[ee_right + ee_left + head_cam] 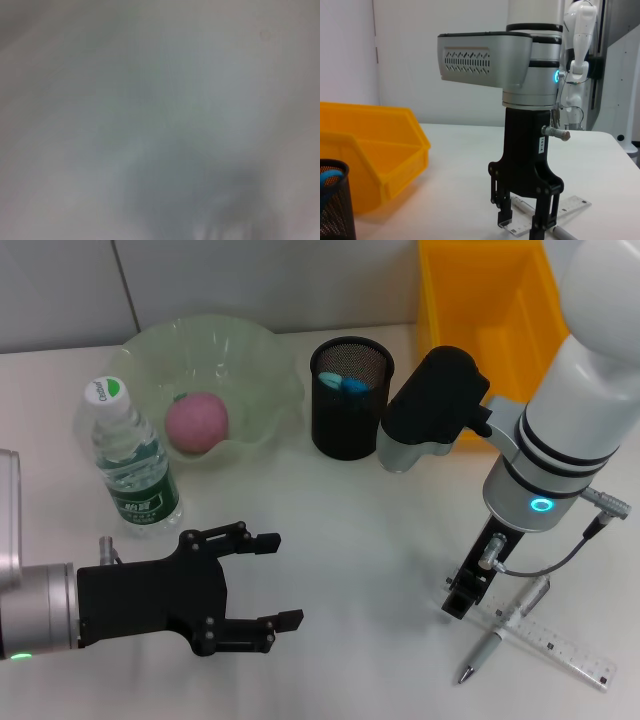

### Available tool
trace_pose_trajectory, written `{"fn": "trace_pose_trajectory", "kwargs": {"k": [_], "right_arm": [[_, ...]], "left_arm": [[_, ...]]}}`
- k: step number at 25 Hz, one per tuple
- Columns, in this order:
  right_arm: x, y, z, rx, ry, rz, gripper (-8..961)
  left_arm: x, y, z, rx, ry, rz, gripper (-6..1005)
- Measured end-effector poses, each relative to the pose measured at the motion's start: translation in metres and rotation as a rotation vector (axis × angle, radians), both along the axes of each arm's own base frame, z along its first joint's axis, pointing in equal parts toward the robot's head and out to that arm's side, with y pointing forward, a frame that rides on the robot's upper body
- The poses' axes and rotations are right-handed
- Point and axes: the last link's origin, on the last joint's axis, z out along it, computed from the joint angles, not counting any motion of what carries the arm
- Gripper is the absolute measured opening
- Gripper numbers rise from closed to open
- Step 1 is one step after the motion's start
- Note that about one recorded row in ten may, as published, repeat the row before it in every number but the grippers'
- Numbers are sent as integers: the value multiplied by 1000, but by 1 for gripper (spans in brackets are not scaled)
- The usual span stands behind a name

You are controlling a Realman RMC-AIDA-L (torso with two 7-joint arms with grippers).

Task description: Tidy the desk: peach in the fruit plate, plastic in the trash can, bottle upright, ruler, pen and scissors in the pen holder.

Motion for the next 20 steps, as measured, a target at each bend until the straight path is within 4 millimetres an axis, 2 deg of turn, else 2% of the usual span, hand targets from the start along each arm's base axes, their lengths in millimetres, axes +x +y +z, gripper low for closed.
{"fn": "trace_pose_trajectory", "kwargs": {"k": [6, 11, 17, 20], "right_arm": [[1, -1, -3, 0, -8, 2, 562], [1, -2, -4, -4, -11, -2, 515], [-14, 1, 5, 30, 28, 32, 378], [-21, 4, 12, 54, 49, 35, 378]], "left_arm": [[0, 1, 1, 2, 1, 0, 850], [-1, 0, 1, 3, 1, 3, 850], [-2, -1, 1, 3, 2, 11, 849], [-2, -1, 1, 0, 0, 14, 850]]}}
